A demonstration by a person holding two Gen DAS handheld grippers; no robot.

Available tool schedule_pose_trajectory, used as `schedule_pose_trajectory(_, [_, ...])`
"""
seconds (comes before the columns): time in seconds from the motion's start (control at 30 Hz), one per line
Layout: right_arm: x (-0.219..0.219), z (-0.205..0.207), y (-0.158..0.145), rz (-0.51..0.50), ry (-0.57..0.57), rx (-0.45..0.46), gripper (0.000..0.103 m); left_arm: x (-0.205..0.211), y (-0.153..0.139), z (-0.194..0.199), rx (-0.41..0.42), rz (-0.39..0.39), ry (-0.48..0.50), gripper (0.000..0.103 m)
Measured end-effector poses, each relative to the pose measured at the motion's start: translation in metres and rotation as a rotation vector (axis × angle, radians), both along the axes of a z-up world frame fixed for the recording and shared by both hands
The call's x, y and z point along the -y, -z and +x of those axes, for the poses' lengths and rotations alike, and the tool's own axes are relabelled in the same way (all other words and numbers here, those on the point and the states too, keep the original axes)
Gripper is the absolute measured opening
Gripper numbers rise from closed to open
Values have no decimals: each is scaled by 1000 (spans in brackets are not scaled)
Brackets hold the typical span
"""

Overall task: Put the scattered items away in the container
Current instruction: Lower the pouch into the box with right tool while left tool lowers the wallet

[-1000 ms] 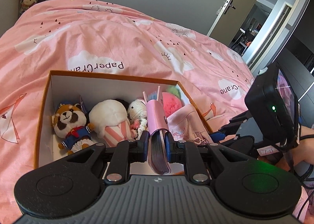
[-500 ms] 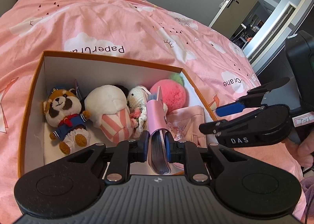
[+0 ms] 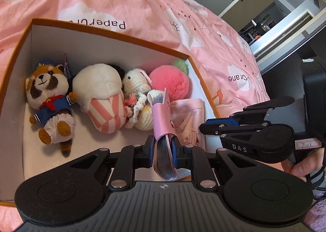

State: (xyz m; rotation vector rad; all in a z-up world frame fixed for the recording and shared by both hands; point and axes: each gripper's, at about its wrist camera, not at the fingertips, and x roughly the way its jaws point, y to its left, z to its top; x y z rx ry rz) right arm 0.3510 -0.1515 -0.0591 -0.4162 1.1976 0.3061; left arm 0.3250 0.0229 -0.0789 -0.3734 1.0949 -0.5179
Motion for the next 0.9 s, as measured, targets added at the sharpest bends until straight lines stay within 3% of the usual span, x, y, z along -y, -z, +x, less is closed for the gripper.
schedule_pose_trajectory(0.27, [10,-7,3,39,10,11,10,-5,18,11,-149,-33,24,20])
schedule_pose_trajectory(0.47, [12,-9,2,58,14,17,11,1,26,10,-185,57,35,25])
schedule_pose_trajectory(0.57, [15,-11,1,73,17,24,11,0,23,7,-166,98,32,33])
schedule_pose_trajectory(0.63, [17,-12,0,82,17,26,11,-3,18,5,-147,112,34,47])
schedule_pose_trajectory(0.67, [17,-13,0,84,16,28,11,-3,15,4,-134,113,37,49])
schedule_pose_trajectory(0.8, [16,-17,-3,92,12,36,12,-1,2,1,-71,132,42,49])
schedule_pose_trajectory(0.9, [15,-19,-6,104,8,44,12,3,-6,2,-5,158,30,43])
